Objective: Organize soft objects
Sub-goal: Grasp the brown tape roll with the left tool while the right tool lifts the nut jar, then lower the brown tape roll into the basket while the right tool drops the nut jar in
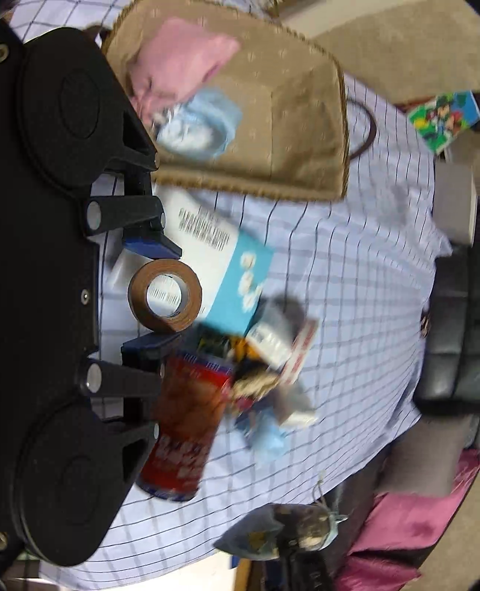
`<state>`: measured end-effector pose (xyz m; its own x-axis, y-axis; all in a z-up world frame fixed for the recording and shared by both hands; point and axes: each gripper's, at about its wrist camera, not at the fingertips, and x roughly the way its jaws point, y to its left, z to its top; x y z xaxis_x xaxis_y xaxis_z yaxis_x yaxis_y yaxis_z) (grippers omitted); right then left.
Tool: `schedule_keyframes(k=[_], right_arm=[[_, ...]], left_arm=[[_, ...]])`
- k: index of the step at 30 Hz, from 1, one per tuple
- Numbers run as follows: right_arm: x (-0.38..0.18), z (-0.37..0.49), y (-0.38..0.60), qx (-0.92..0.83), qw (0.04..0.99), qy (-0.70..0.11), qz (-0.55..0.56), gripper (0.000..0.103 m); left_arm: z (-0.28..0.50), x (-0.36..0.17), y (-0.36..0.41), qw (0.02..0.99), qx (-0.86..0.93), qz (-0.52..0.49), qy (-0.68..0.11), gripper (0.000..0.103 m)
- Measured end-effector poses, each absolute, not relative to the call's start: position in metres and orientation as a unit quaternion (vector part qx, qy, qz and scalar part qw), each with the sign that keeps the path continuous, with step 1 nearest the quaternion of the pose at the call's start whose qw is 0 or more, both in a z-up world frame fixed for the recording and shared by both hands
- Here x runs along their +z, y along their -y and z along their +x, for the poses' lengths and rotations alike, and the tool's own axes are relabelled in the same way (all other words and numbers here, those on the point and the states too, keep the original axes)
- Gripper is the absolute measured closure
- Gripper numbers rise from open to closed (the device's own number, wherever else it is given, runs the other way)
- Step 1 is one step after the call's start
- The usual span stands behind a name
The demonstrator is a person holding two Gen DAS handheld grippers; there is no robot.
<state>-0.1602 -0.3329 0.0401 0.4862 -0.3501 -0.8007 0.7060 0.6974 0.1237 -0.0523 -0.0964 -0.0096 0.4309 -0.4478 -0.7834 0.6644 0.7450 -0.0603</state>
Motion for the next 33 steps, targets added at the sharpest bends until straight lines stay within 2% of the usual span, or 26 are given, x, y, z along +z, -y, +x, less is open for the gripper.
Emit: schedule_keyframes(k=[16, 33], right_arm=[[0.072, -0.065, 0.222, -0.198, 0.879, -0.389, 0.192, 0.065], [0.062, 0.02, 0.14, -0.121, 0.897, -0.394, 0.163, 0.064]], left_arm=[[-0.009, 0.004, 0.043, 0.884, -0.229, 0.087, -0.399, 0.061], [0.013, -0.013, 0.027, 0.874, -0.204, 0.083, -0.433, 0.061]])
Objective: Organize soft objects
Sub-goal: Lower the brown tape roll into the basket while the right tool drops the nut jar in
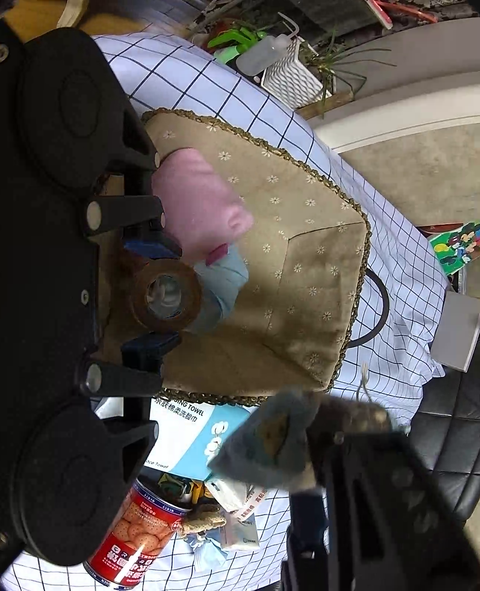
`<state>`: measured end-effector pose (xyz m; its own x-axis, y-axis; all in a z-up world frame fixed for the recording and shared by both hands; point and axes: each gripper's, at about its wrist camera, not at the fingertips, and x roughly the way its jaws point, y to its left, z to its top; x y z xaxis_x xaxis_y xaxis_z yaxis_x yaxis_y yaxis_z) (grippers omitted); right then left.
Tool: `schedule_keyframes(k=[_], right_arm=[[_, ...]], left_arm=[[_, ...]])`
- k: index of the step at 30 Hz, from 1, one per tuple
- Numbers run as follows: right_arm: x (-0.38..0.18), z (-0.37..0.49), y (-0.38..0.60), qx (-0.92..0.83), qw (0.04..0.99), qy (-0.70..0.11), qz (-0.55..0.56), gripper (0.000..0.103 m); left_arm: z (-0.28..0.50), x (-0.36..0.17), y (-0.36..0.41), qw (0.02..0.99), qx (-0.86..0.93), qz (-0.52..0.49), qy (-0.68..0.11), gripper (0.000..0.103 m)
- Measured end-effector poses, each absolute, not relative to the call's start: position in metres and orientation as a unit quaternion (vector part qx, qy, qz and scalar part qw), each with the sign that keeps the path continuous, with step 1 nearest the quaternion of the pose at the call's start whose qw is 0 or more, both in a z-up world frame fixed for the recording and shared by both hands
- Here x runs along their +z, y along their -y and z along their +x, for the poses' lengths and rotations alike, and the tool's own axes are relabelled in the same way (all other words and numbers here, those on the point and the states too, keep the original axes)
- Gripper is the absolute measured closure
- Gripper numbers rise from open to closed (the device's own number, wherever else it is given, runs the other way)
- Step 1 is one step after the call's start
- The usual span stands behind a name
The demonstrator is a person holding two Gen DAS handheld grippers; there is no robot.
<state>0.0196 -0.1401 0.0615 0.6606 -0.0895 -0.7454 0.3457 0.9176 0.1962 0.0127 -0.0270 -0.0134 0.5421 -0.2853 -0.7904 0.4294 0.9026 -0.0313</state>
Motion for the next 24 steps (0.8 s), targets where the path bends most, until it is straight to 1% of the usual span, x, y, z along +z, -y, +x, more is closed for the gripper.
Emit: schedule_keyframes(k=[13, 15, 16, 17, 18, 21, 24], right_arm=[[0.048, 0.046, 0.133, -0.119, 0.899, -0.393, 0.151, 0.064], [0.047, 0.047, 0.132, -0.122, 0.901, -0.391, 0.143, 0.06], [0.048, 0.047, 0.132, -0.129, 0.902, -0.387, 0.14, 0.045], [0.049, 0.046, 0.133, -0.132, 0.904, -0.382, 0.138, 0.036], [0.05, 0.044, 0.134, -0.134, 0.906, -0.378, 0.136, 0.038], [0.053, 0.04, 0.14, -0.139, 0.907, -0.374, 0.137, 0.038], [0.053, 0.036, 0.146, -0.147, 0.904, -0.378, 0.137, 0.038]], left_arm=[[0.024, -0.021, 0.024, 0.876, -0.178, 0.084, -0.44, 0.06], [0.023, -0.021, 0.026, 0.879, -0.173, 0.09, -0.435, 0.047], [0.023, -0.021, 0.027, 0.879, -0.174, 0.093, -0.433, 0.043], [0.022, -0.021, 0.028, 0.88, -0.176, 0.094, -0.431, 0.038], [0.02, -0.021, 0.029, 0.882, -0.175, 0.097, -0.427, 0.036], [0.015, -0.019, 0.031, 0.89, -0.165, 0.116, -0.409, 0.035], [0.014, -0.019, 0.03, 0.89, -0.162, 0.117, -0.41, 0.034]])
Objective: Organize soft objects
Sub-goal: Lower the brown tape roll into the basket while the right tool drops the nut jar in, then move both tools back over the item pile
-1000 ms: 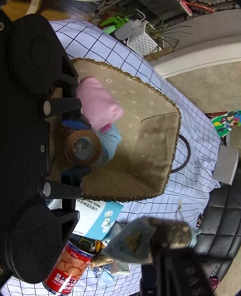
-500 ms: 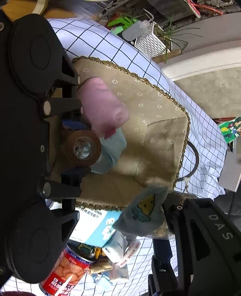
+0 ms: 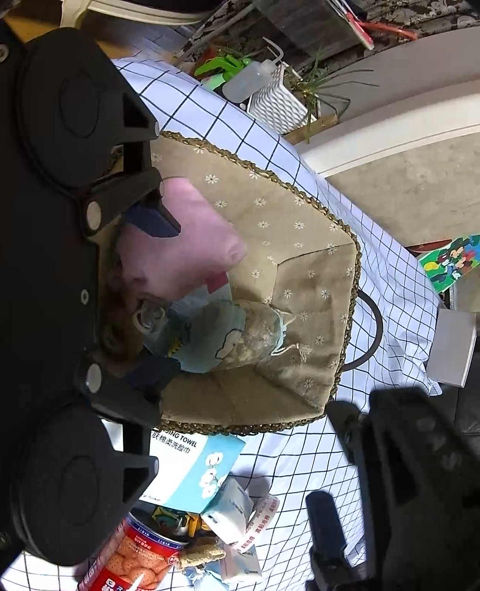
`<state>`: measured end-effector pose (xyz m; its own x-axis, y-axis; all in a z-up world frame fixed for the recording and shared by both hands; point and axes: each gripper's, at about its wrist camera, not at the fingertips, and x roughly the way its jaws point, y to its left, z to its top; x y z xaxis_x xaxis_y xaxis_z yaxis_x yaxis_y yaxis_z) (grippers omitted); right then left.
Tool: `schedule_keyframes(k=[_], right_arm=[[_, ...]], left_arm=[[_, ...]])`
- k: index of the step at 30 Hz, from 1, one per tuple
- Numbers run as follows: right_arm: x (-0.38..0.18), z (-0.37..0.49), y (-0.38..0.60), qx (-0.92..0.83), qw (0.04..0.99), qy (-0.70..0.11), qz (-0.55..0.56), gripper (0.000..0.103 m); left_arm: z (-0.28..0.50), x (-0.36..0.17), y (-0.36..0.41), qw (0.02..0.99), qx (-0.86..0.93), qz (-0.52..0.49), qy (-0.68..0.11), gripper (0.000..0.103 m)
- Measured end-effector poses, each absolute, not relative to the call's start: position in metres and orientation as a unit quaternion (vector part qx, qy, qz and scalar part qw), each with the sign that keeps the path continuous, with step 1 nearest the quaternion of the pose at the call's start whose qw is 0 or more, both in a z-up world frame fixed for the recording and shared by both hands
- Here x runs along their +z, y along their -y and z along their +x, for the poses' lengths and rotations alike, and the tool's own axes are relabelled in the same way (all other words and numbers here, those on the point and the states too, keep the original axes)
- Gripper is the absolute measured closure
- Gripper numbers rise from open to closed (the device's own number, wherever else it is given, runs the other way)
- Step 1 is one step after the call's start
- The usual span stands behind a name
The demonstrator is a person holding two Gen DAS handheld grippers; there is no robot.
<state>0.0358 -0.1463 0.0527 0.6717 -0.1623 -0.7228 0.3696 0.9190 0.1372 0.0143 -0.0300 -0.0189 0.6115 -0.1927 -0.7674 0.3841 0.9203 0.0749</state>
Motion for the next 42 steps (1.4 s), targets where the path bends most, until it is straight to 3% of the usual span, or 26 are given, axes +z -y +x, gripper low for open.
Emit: schedule_keyframes(k=[24, 42], right_arm=[[0.045, 0.003, 0.158, -0.176, 0.889, -0.41, 0.103, 0.035], [0.024, -0.065, 0.245, -0.254, 0.853, -0.439, 0.124, 0.032]], left_arm=[[0.005, -0.02, 0.032, 0.885, -0.162, 0.124, -0.418, 0.027], [-0.017, -0.022, 0.06, 0.877, -0.206, 0.15, -0.408, 0.027]])
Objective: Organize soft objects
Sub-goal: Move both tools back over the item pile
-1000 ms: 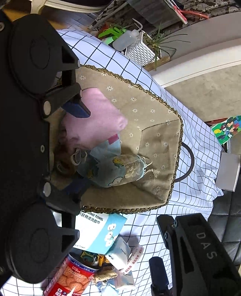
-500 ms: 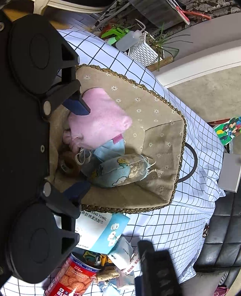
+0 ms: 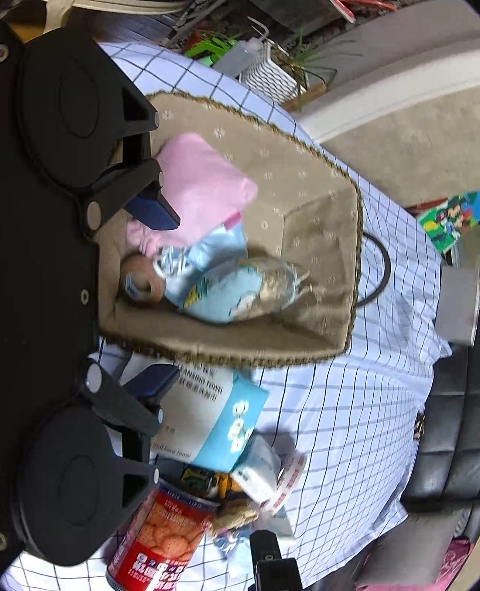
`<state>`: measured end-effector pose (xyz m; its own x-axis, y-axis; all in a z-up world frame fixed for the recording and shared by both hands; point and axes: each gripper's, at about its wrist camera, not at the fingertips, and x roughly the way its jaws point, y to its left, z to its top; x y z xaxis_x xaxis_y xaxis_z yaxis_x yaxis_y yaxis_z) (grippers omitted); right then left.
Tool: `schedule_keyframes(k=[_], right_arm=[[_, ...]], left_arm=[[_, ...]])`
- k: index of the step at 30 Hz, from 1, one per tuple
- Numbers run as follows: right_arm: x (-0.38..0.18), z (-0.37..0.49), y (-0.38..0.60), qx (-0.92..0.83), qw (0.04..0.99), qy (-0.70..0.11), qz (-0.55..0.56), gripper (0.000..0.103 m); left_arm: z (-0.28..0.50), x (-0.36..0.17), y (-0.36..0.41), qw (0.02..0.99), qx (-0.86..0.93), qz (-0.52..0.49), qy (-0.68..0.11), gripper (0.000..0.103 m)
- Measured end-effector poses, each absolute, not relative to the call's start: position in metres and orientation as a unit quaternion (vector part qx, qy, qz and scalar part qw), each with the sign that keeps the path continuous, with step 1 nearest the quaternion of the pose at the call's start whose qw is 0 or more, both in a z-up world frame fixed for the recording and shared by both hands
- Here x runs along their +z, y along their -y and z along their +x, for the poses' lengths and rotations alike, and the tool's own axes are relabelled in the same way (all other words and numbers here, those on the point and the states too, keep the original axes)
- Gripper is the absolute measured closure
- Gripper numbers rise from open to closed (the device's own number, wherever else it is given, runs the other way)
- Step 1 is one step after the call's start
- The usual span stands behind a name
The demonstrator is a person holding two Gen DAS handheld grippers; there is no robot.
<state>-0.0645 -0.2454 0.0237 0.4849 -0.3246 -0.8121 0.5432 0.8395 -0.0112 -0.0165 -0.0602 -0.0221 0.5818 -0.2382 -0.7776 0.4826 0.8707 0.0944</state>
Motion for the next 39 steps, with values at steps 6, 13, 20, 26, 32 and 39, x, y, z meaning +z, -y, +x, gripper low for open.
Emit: schedule_keyframes(k=[6, 13, 20, 26, 32, 39], right_arm=[[0.015, -0.089, 0.275, -0.282, 0.838, -0.447, 0.137, 0.031], [0.004, -0.119, 0.311, -0.32, 0.816, -0.453, 0.162, 0.03], [-0.007, -0.148, 0.343, -0.363, 0.789, -0.458, 0.191, 0.03], [-0.018, -0.163, 0.365, -0.373, 0.768, -0.465, 0.235, 0.03], [-0.021, -0.168, 0.372, -0.376, 0.763, -0.464, 0.249, 0.03], [-0.015, -0.164, 0.371, -0.379, 0.764, -0.459, 0.249, 0.03]], left_arm=[[-0.03, -0.026, 0.079, 0.868, -0.23, 0.168, -0.407, 0.027], [-0.043, -0.032, 0.101, 0.856, -0.253, 0.186, -0.411, 0.025], [-0.049, -0.034, 0.114, 0.86, -0.237, 0.202, -0.403, 0.02], [-0.061, -0.023, 0.123, 0.871, -0.251, 0.205, -0.369, 0.02], [-0.06, -0.023, 0.143, 0.86, -0.268, 0.219, -0.374, 0.019], [-0.033, -0.018, 0.174, 0.843, -0.286, 0.206, -0.406, 0.019]])
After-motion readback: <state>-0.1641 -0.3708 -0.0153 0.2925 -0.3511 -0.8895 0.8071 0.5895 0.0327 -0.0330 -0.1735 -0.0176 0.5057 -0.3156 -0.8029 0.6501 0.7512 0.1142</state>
